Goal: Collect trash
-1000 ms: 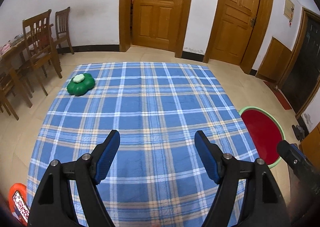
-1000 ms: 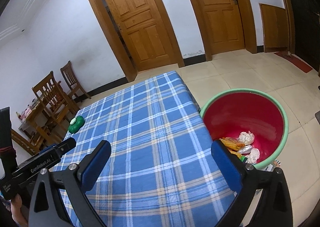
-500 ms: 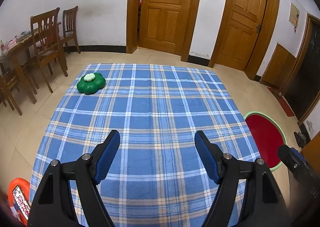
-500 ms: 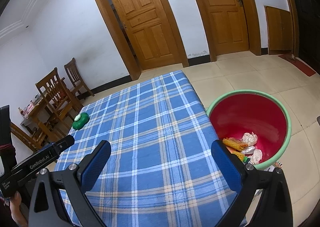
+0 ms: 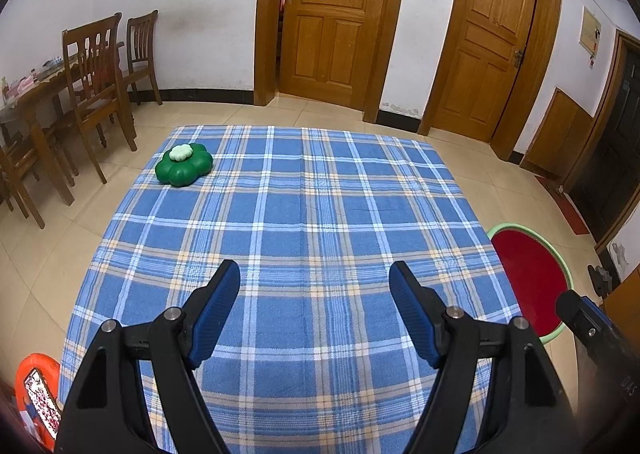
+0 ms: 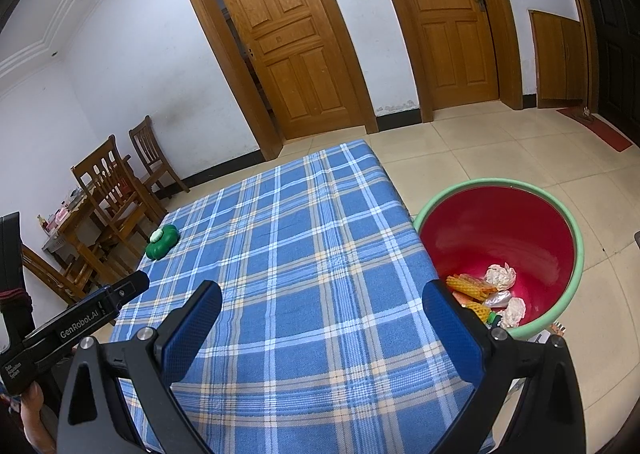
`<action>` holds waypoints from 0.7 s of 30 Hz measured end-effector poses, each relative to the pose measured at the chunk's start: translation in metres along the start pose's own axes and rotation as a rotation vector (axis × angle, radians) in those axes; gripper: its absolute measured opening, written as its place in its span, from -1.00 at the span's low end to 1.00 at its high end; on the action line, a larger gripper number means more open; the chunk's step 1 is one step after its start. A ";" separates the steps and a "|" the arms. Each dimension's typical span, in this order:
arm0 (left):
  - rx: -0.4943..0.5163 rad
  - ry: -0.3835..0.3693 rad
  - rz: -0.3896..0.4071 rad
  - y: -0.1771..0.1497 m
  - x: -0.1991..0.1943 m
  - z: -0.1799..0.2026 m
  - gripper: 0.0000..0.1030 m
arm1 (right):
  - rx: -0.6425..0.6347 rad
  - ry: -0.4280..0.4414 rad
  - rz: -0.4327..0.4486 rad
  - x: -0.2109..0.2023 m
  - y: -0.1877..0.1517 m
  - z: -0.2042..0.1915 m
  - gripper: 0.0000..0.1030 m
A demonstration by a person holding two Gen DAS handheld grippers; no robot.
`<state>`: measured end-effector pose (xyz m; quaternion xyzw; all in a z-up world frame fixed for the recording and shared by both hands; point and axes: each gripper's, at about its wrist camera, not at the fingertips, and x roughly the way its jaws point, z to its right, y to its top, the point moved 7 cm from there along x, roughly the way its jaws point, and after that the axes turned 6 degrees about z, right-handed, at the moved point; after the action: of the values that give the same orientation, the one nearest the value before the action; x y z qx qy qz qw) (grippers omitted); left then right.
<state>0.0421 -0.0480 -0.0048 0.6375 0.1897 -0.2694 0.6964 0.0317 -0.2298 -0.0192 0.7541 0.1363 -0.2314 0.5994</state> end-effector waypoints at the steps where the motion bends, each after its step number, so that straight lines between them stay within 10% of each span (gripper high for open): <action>1: 0.000 0.000 0.000 0.000 0.000 0.000 0.48 | 0.000 0.000 0.000 0.000 0.000 0.000 0.99; 21: -0.002 0.000 -0.001 0.000 -0.002 0.000 0.48 | 0.002 0.000 0.000 0.000 0.000 0.001 0.99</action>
<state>0.0410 -0.0476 -0.0035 0.6367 0.1903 -0.2693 0.6971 0.0318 -0.2304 -0.0192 0.7547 0.1361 -0.2314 0.5987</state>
